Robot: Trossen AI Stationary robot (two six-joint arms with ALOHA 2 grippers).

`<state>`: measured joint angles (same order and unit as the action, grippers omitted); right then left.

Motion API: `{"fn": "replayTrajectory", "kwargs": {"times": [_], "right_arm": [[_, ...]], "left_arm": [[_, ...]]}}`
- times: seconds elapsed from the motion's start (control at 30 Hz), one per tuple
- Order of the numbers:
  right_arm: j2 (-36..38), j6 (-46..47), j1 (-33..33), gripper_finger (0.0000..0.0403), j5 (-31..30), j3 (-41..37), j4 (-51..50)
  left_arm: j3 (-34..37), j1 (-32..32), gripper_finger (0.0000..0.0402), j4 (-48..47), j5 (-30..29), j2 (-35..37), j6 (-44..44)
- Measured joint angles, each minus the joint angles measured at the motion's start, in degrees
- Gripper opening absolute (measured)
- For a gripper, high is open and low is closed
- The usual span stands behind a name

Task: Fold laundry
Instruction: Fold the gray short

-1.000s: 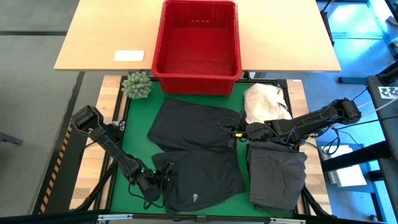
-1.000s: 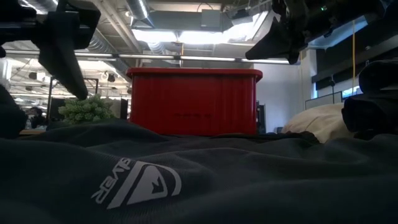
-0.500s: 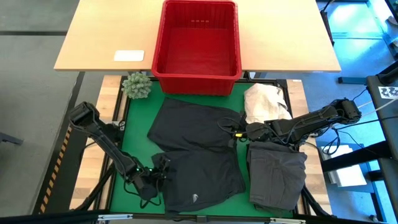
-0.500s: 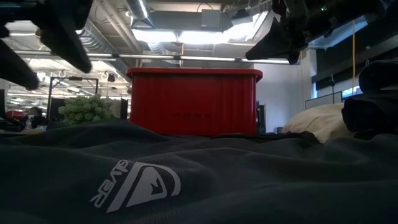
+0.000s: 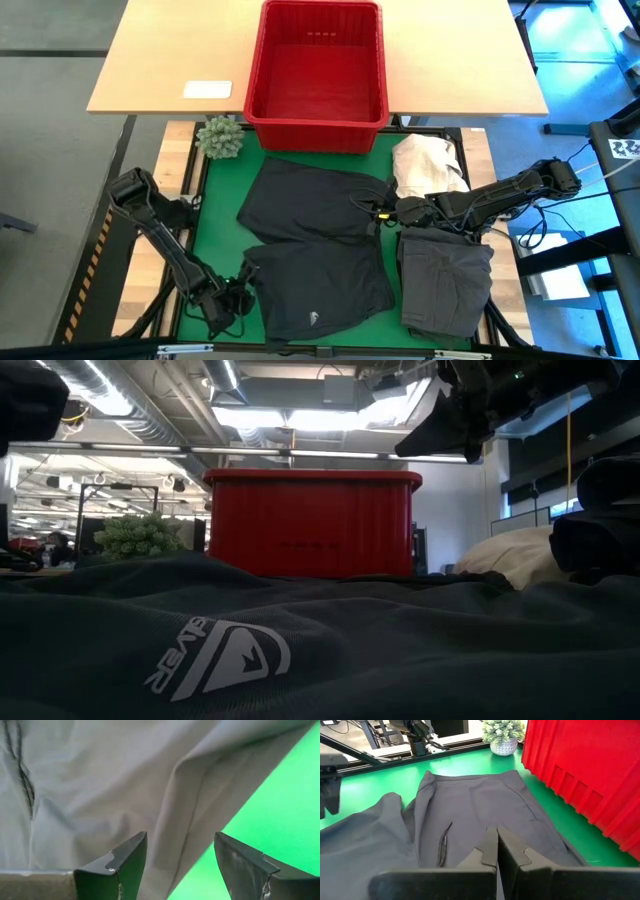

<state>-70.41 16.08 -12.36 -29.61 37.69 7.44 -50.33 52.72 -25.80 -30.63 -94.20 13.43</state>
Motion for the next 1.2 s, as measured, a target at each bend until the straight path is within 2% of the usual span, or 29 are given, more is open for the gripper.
{"fn": "replayTrajectory", "kwargs": {"times": [0.5,0.93,1.2], "right_arm": [[0.0,2.13,0.0,0.0,0.66,0.0,0.04],[0.0,4.76,0.0,0.0,0.68,0.0,0.09],[0.0,5.36,0.0,0.0,0.68,0.0,0.09]], "left_arm": [[0.0,1.16,0.0224,1.02,2.1,-1.85,0.9],[0.0,-3.22,0.0224,6.48,5.05,-1.85,-6.48],[0.0,-1.08,0.0224,5.05,6.39,-1.85,-3.02]]}}
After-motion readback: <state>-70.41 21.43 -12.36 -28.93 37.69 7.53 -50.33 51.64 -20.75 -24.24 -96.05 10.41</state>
